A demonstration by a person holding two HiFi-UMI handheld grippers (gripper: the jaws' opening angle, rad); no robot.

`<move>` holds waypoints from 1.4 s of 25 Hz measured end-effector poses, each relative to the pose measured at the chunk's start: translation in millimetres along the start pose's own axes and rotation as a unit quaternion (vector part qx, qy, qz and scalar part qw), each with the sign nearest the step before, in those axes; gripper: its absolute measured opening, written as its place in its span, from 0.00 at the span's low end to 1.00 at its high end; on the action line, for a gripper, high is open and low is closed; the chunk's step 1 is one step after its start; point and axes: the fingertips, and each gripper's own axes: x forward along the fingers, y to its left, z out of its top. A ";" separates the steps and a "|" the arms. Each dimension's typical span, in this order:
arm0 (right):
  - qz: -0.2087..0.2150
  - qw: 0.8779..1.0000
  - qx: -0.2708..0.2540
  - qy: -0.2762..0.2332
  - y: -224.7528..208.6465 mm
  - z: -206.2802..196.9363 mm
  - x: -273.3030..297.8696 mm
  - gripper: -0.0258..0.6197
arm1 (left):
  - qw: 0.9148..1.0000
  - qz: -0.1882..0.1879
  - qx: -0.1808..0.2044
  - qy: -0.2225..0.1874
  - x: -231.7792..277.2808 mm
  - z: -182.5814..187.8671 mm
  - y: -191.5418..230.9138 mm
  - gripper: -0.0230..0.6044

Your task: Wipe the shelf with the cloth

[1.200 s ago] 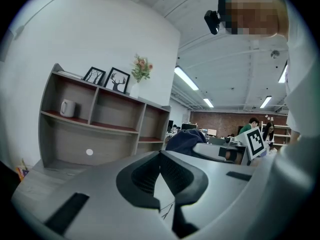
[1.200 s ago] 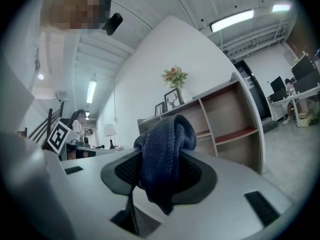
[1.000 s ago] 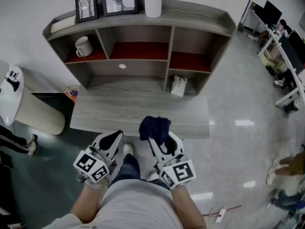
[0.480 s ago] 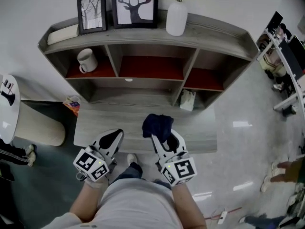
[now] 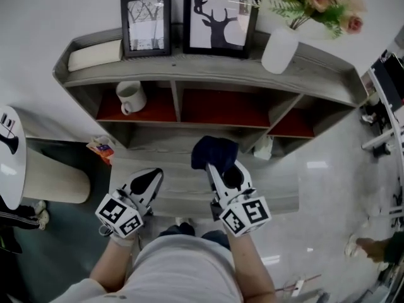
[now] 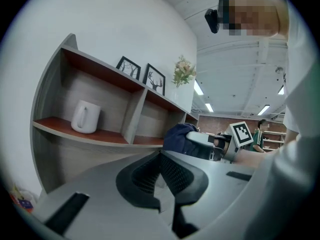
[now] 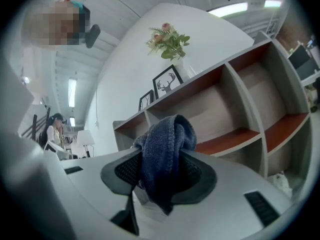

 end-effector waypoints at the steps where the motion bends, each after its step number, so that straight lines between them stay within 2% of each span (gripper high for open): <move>1: 0.006 1.000 0.011 -0.006 2.2 4.0 9.4 0.29 | 1.000 -0.001 0.000 0.000 0.3 2.1 6.2 0.06; 9: 0.054 0.991 0.113 -0.046 1.3 36.9 69.3 0.29 | 1.000 0.007 0.006 -0.007 1.1 20.1 24.6 0.06; 13: 0.084 0.979 0.179 -0.055 -4.4 47.6 91.5 0.29 | 1.000 0.023 0.007 -0.005 2.1 26.4 24.5 0.06; 18: 0.126 0.958 0.252 -0.061 -10.5 59.4 120.1 0.29 | 0.998 0.056 -0.002 -0.004 4.0 31.0 25.8 0.06; 27: 0.201 0.934 0.288 -0.056 4.2 77.8 166.5 0.29 | 0.994 0.111 0.002 -0.018 -0.6 43.8 27.8 0.06; 32: 0.224 0.926 0.299 -0.061 7.0 87.1 180.0 0.29 | 0.990 0.135 0.003 -0.027 -5.8 46.1 25.9 0.06; 35: 0.242 0.916 0.314 -0.066 6.4 93.4 186.8 0.29 | 0.989 0.148 0.001 -0.030 -7.5 43.7 25.4 0.06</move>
